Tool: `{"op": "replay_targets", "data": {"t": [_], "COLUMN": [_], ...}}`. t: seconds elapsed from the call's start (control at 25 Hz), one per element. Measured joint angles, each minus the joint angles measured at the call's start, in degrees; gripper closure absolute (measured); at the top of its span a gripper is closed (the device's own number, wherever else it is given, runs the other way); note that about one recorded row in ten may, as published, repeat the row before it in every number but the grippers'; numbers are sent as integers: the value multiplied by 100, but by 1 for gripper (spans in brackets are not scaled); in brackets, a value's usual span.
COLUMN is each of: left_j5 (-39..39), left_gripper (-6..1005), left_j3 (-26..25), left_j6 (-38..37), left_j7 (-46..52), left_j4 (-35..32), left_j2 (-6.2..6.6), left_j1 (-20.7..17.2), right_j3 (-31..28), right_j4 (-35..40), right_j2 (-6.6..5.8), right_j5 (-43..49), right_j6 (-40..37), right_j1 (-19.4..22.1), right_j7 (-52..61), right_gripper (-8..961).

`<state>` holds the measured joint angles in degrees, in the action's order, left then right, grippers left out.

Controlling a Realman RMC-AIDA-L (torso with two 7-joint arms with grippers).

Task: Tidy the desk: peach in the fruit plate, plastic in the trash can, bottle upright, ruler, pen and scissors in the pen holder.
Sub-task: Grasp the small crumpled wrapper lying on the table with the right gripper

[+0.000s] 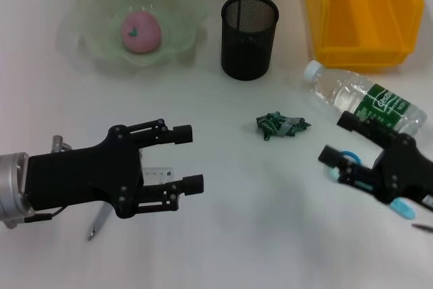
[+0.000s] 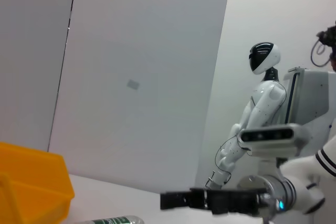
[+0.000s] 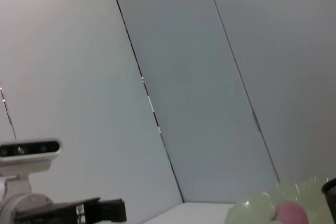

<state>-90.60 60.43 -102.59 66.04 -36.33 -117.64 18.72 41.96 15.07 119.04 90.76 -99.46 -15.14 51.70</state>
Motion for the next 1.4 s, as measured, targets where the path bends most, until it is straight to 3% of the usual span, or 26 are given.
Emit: {"op": "replay_targets", "data": {"t": [0.28, 0.44, 0.52, 0.56, 0.72, 1.0, 1.4], "left_j5": [-6, -14, -17, -17, -19, -20, -19], "left_gripper": [242, 241, 241, 241, 242, 242, 241], "left_j3": [-6, -8, -19, -23, -26, -7, -24], "left_j6": [36, 78, 81, 81, 81, 80, 80], "left_j7": [57, 60, 64, 65, 67, 68, 60], "left_j4": [4, 4, 4, 4, 4, 4, 53], "left_j2": [-2, 7, 20, 22, 20, 12, 17], "left_j1": [18, -10, -45, -60, -119, -132, -132], "right_j3": [22, 23, 17, 17, 45, 675, 1932], "right_j4": [1934, 3226, 3790, 3790, 4235, 4683, 4943], "right_j2": [-3, -8, -55, -55, -142, -106, 18], "right_j5": [331, 1372, 2173, 2173, 3251, 4456, 5135], "right_j6": [36, 385, 436, 436, 399, 379, 799], "right_j1": [-152, -536, -941, -941, -1589, -2310, -2517], "right_j7": [2453, 4008, 4837, 4837, 5606, 5841, 6105], "right_gripper": [117, 117, 117, 118, 118, 118, 118]}}
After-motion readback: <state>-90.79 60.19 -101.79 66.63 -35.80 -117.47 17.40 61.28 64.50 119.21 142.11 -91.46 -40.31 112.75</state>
